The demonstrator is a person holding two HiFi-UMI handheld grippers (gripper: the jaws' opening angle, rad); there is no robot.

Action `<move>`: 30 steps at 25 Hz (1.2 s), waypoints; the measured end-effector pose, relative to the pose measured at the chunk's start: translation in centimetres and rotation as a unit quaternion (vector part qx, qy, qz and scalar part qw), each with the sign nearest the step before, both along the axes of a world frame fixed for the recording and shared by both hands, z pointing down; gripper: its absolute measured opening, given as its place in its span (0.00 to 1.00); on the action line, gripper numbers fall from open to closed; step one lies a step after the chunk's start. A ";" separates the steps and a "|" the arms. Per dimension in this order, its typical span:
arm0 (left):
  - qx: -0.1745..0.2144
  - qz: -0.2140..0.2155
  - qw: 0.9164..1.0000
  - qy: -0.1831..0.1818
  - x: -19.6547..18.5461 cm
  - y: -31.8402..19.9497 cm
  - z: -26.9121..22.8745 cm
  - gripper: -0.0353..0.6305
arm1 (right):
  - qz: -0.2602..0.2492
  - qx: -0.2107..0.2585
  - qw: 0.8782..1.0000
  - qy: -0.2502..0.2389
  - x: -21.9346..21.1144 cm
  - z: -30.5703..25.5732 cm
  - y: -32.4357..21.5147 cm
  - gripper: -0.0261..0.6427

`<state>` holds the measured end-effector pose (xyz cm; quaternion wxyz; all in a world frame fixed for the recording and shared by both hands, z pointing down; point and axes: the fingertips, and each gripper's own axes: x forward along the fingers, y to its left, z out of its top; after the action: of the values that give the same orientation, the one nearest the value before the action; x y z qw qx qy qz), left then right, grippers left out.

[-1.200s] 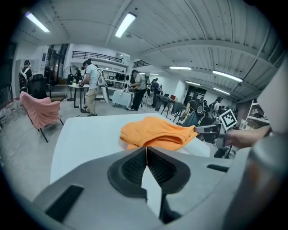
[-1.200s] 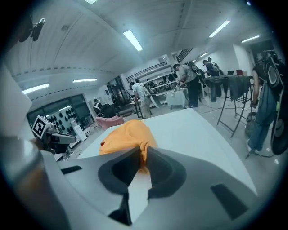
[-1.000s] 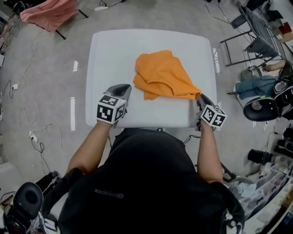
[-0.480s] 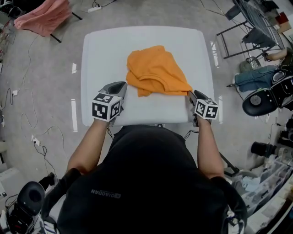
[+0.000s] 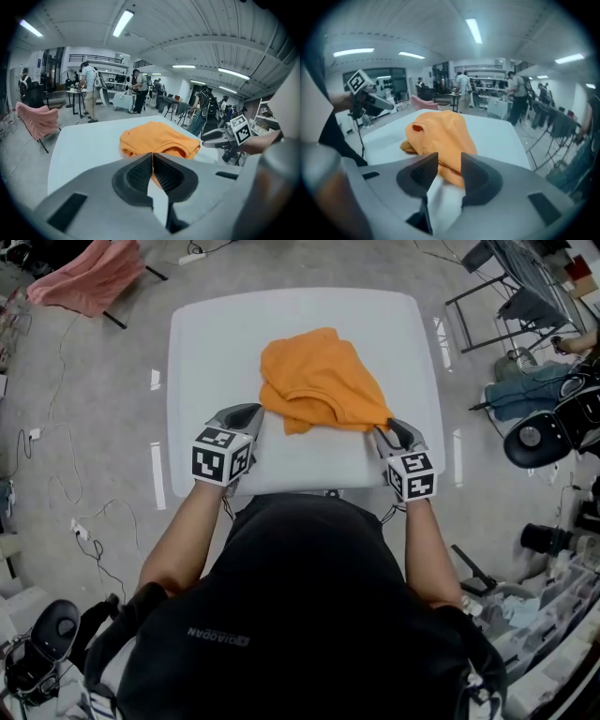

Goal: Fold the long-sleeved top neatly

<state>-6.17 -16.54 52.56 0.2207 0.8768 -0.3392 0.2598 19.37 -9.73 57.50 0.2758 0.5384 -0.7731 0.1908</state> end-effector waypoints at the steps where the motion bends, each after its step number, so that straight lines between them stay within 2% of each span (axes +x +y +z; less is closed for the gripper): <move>1: 0.000 0.001 1.000 0.000 0.0 0.0 0.0 0.06 | -0.036 0.011 0.999 0.023 -1.6 -0.1 -0.1 0.27; 3: -0.001 0.002 1.000 0.000 0.1 0.1 0.2 0.06 | -0.104 0.027 0.990 0.086 -4.4 0.5 -0.3 0.27; 5: -0.002 0.003 1.000 0.001 0.1 0.1 0.2 0.06 | -0.156 0.037 0.974 0.157 -6.1 1.6 -0.8 0.27; 8: -0.003 0.000 1.000 0.003 -0.4 0.1 0.3 0.06 | -0.190 0.038 0.954 0.229 -7.1 3.6 -1.6 0.31; 12: -0.005 -0.013 1.000 0.003 -1.3 0.7 0.4 0.06 | -0.181 0.043 0.943 0.275 -6.1 4.7 -2.4 0.33; 16: -0.007 -0.023 1.000 -0.006 -2.1 1.4 0.9 0.06 | -0.179 0.037 0.948 0.260 -5.6 5.0 -3.2 0.31; 17: -0.006 -0.023 1.000 -0.010 -2.1 1.5 1.0 0.06 | -0.177 0.034 0.952 0.247 -5.4 4.9 -3.5 0.28; 19: -0.002 -0.021 1.000 -0.017 -2.1 1.5 1.0 0.06 | -0.164 0.030 0.967 0.192 -5.1 4.2 -4.2 0.16; 21: 0.007 -0.016 1.000 -0.026 -1.9 1.2 0.9 0.06 | -0.146 0.029 0.983 0.104 -5.0 2.9 -4.9 0.14; 23: 0.023 -0.006 0.999 -0.034 -1.6 0.8 0.7 0.06 | -0.115 0.024 0.993 -0.003 -4.6 1.3 -5.6 0.13; 25: 0.043 0.010 0.998 -0.047 -1.1 0.0 0.7 0.06 | -0.068 0.012 0.992 -0.108 -3.5 0.1 -6.5 0.12; 27: 0.063 0.034 0.995 -0.070 -0.1 -0.9 1.0 0.06 | -0.024 0.002 0.981 -0.191 -2.5 -0.9 -7.3 0.12; 29: 0.079 0.069 0.989 -0.100 1.0 -1.7 1.8 0.10 | 0.003 -0.005 0.971 -0.240 -1.9 -1.6 -7.9 0.12; 30: 0.085 0.090 0.985 -0.118 1.6 -1.9 2.4 0.18 | 0.010 -0.008 0.967 -0.254 -1.8 -1.9 -8.1 0.12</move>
<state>-4.59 -18.45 54.92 0.0795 0.8826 -0.3032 0.3505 17.53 -17.86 55.60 0.0727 0.4778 -0.8108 0.3301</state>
